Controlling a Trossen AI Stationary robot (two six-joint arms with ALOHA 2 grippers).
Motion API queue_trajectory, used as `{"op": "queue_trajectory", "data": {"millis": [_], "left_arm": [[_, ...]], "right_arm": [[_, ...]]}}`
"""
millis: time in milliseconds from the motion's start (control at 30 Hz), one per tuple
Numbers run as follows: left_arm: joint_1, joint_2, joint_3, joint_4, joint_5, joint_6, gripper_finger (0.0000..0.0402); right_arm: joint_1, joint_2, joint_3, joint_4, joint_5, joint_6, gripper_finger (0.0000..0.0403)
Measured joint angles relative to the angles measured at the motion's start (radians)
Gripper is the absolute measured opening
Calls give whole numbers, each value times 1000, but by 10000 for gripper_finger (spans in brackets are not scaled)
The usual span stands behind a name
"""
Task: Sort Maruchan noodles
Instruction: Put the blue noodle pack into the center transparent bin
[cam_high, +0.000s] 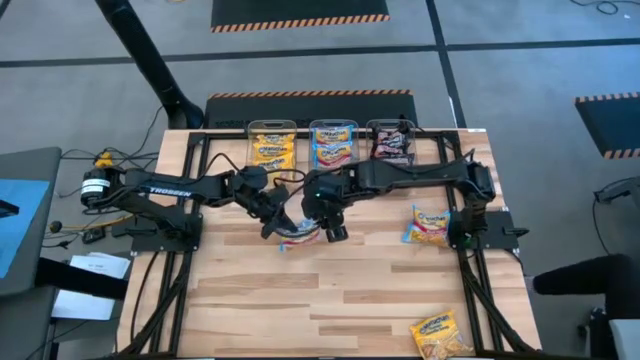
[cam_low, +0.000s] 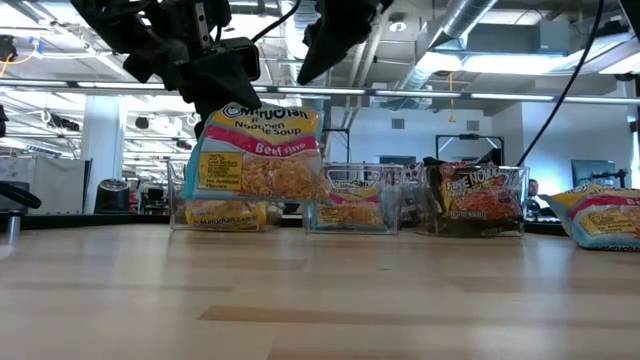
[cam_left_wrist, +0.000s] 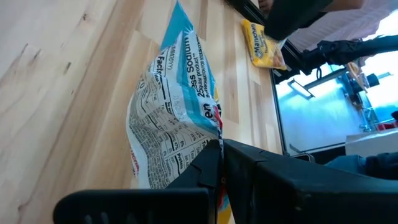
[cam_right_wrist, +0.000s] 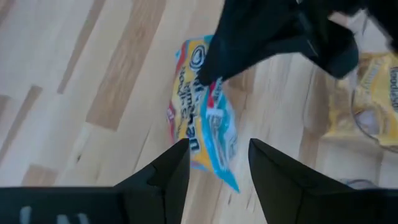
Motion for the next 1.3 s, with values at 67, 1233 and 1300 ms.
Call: {"op": "queue_trajectory", "data": {"millis": [67,1233,1300], "left_arm": [[0,0,0,0,0,0,0],[1,0,0,97,-42,-2,0],[1,0,0,96,-55,-3,0]], "right_arm": [[0,4,-2,-16,0,-3,196],[-28,112,0,23,6,25,144],[-28,129,0,24,7,33,118]]}}
